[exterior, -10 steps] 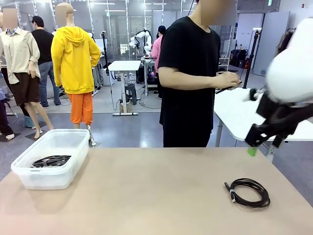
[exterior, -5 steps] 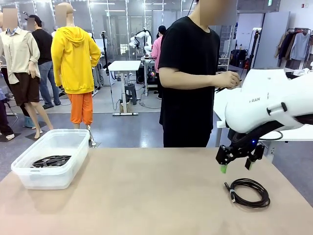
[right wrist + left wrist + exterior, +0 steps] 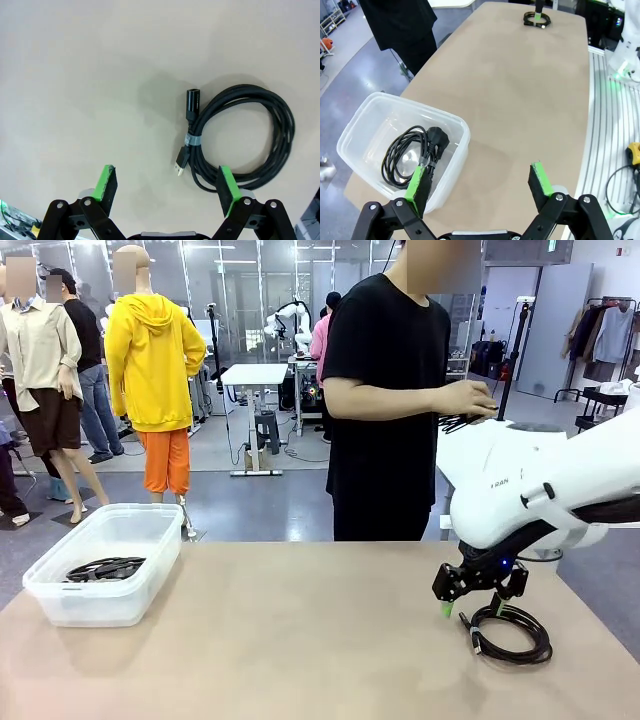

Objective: Organize and store the cables.
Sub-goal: Place the USB Extension Cable into the Organizing box.

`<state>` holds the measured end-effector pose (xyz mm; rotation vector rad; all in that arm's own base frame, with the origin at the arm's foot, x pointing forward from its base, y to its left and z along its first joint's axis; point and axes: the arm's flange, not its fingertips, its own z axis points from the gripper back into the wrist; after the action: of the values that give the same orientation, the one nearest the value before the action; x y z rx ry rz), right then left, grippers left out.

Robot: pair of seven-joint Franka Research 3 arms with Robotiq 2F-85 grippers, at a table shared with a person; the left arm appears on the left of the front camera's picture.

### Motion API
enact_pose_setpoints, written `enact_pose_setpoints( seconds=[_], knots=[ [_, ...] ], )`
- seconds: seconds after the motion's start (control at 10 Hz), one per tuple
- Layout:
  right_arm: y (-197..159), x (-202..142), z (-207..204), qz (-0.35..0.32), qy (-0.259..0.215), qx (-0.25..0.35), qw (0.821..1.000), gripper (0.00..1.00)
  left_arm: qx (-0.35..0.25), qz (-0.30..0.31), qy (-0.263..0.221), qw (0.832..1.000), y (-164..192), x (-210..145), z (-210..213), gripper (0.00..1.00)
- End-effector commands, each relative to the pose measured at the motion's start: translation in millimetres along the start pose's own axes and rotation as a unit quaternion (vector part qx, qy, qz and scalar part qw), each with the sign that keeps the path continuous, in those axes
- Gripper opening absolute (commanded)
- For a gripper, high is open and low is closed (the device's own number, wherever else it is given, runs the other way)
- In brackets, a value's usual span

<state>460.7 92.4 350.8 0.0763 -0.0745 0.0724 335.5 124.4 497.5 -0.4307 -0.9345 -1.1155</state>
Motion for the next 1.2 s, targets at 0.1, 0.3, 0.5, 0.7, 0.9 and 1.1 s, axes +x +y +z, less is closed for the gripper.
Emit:
enact_pose_setpoints(
  seconds=[0.1, 0.3, 0.5, 0.7, 0.9, 1.1],
  knots=[
    [-11.9, 4.3, -29.1, -0.052, 0.001, 0.01, 0.999, 1.0, -0.003, -0.004, -0.011, 1.0, -0.2, 0.1, -0.4, 1.0],
    [-19.7, 4.9, -37.5, -0.071, 0.003, 0.019, 0.997, 1.0, -0.003, -0.004, -0.011, 1.0, -0.2, 0.1, -0.4, 1.0],
    [-24.2, 7.5, -47.3, -0.079, 0.01, 0.007, 0.997, 1.0, -0.003, -0.004, -0.011, 1.0, -0.2, 0.1, -0.4, 1.0],
    [-22.8, 8.5, -47.6, -0.079, 0.01, 0.002, 0.997, 0.4, -0.003, -0.004, -0.011, 1.0, -0.2, 0.1, -0.4, 1.0],
    [-19.0, 11.7, -45.7, -0.078, 0.007, -0.006, 0.997, 0.0, -0.003, -0.004, -0.011, 1.0, -0.2, 0.1, -0.4, 1.0],
    [-15.4, 14.5, -44.6, -0.077, 0.013, -0.016, 0.997, 0.0, -0.003, -0.004, -0.011, 1.0, -0.2, 0.1, -0.4, 1.0]
  ],
)
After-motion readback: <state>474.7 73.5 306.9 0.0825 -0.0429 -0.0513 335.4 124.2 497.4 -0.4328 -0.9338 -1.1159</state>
